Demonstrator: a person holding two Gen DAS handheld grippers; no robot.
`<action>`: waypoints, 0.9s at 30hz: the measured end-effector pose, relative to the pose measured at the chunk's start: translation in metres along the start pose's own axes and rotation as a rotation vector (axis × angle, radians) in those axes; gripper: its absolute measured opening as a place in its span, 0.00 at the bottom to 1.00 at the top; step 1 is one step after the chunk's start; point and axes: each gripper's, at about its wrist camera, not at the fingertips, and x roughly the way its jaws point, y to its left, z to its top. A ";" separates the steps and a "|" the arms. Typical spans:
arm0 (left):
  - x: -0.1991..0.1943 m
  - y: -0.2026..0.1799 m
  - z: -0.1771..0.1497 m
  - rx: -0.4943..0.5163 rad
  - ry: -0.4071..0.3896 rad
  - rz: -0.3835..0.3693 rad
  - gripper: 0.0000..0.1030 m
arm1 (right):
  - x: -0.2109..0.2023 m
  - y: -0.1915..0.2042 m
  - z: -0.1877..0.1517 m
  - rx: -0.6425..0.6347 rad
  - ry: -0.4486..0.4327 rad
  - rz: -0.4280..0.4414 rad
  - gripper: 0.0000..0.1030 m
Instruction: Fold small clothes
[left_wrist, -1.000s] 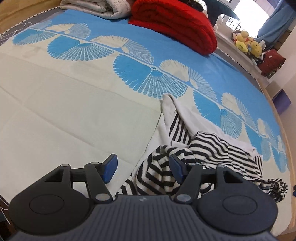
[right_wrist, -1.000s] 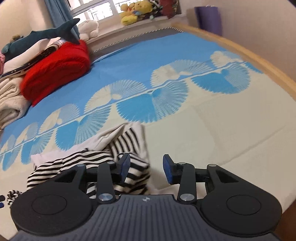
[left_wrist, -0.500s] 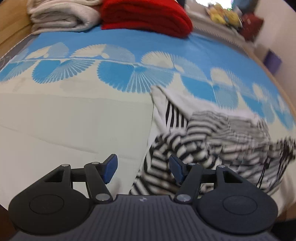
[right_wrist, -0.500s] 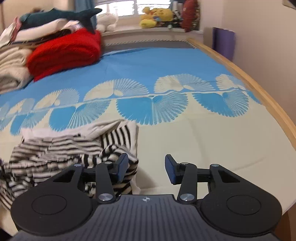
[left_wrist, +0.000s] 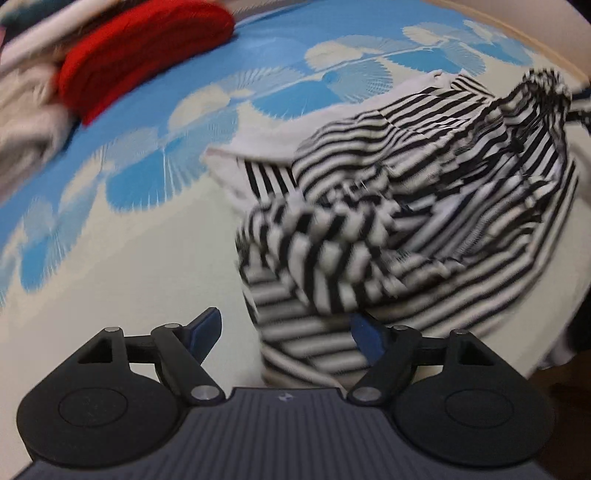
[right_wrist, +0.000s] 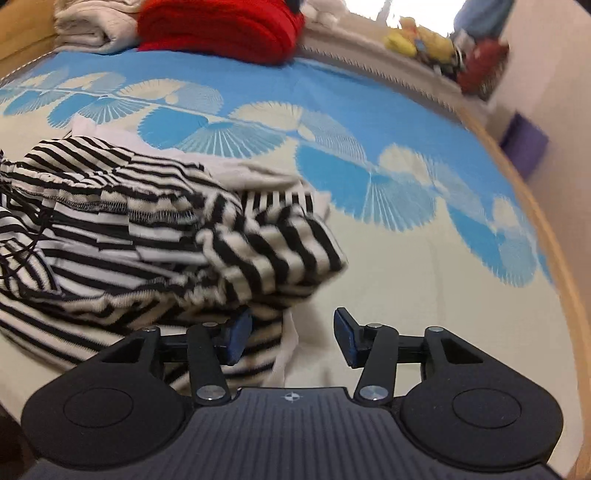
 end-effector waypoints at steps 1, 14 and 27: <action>0.007 -0.001 0.003 0.033 -0.014 0.018 0.79 | 0.003 0.004 0.002 -0.026 -0.009 -0.019 0.52; 0.037 0.073 0.064 -0.476 -0.179 0.014 0.68 | 0.066 -0.025 0.066 0.293 -0.099 0.000 0.52; 0.060 0.075 0.077 -0.453 -0.093 -0.179 0.73 | 0.095 -0.018 0.067 0.173 -0.020 0.216 0.55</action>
